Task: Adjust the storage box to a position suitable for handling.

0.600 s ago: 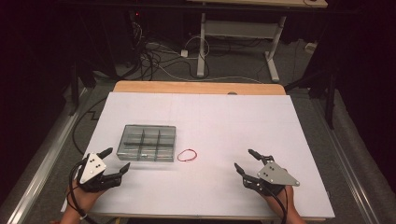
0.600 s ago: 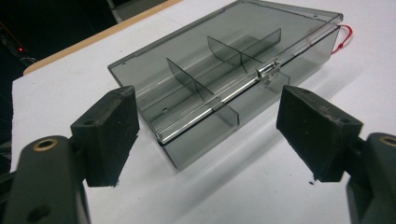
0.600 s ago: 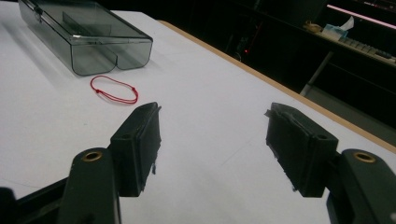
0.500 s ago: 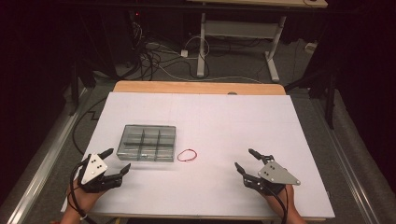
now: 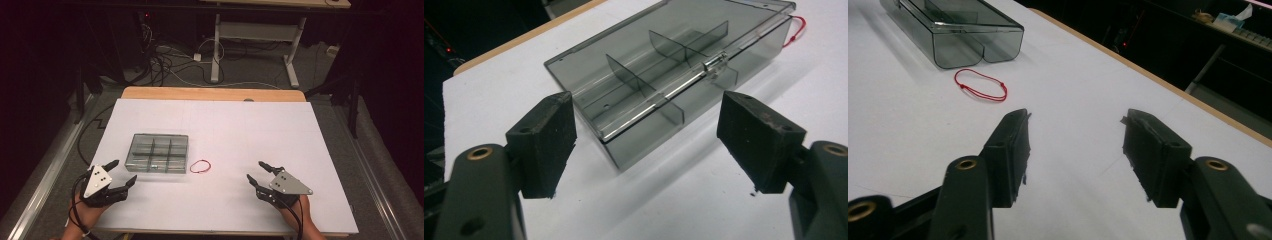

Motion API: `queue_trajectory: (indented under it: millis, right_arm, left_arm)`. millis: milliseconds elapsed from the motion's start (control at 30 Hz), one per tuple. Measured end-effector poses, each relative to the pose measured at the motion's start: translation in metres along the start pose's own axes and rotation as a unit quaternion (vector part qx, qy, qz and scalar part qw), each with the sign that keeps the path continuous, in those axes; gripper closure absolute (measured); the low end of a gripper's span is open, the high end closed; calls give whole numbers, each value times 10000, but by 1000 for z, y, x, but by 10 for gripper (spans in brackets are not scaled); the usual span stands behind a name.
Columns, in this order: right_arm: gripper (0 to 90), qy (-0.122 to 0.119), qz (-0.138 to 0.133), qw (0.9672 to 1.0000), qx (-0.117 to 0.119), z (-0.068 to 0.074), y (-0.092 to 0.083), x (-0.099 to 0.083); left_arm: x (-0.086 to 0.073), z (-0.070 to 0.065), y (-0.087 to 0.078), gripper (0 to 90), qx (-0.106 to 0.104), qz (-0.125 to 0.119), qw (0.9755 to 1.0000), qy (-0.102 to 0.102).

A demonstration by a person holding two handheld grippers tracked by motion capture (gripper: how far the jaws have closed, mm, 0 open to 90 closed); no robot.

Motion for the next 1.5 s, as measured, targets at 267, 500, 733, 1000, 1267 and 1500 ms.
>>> queue_trajectory:
  millis: [267,500,733,1000,1267,1500]
  right_arm:
    - [731,51,279,9993,243,0,19,1]
    - [900,-27,571,9967,581,10,40,8]
    - [900,-216,739,9931,890,24,76,21]
    - [900,-367,725,9883,1290,45,128,51]
    - [900,-516,1208,9763,1717,75,177,66]
    - [900,-458,1458,9744,1647,75,195,64]
  left_arm:
    - [-7,24,-3,496,129,251,9985,-470]
    - [-13,41,5,800,151,692,9951,-687]
    - [-6,46,22,873,48,862,9938,-695]
    - [-9,56,46,872,-17,1131,9900,-839]
    - [-10,57,55,870,-101,1197,9882,-954]
    - [-11,59,62,872,-101,1255,9869,-1007]
Point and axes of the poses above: each handheld gripper's, and its own axes: y roughly forward along the jaws, x roughly out of its top, z roughly to its left, the point moved 6 cm from there along y, roughly forward along the jaws, and after that the axes turned 6 degrees about -y, right-handed, at the moved point
